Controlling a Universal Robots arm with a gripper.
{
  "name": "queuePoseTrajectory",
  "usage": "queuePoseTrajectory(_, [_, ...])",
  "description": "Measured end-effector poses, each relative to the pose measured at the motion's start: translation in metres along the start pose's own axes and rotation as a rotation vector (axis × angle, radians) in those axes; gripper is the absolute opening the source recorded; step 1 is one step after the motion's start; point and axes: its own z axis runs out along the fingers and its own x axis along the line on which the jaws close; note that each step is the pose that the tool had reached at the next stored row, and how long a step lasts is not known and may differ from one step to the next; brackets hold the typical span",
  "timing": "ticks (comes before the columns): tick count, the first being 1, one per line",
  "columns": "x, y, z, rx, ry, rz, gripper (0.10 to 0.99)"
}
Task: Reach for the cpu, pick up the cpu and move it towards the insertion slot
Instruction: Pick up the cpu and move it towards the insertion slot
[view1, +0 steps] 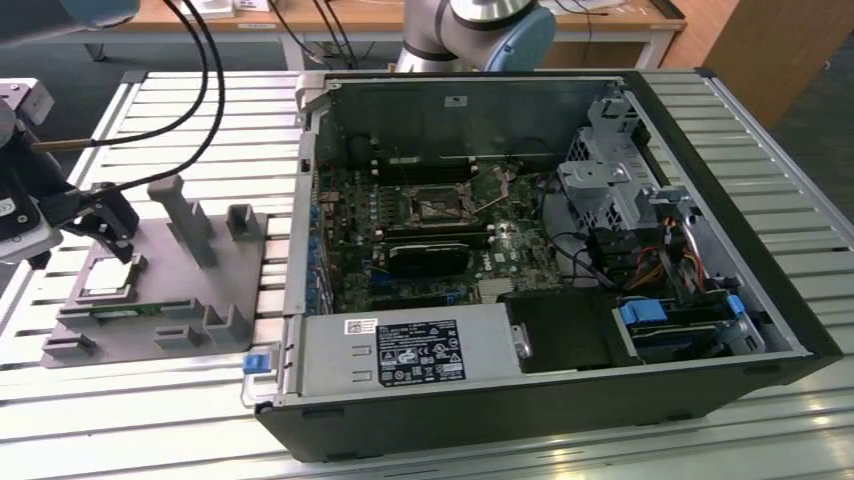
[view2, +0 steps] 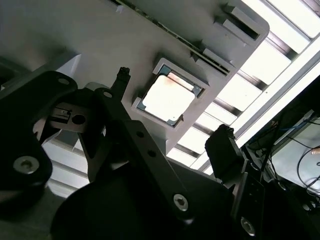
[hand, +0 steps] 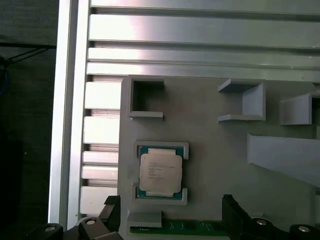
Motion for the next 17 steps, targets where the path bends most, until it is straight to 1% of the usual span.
queuePoseTrajectory(5, [-0.0001,-0.0006,0.0088,0.0,-0.0003,0.0,0.882])
queuePoseTrajectory(9, [-0.0001,-0.0007,0.0126,0.0,-0.0007,0.012,0.882])
queuePoseTrajectory(14, [0.0001,0.0001,0.0216,0.0,-0.0008,0.012,0.882])
queuePoseTrajectory(17, [0.0,0.0022,0.0271,0.0,-0.0008,0.012,0.882])
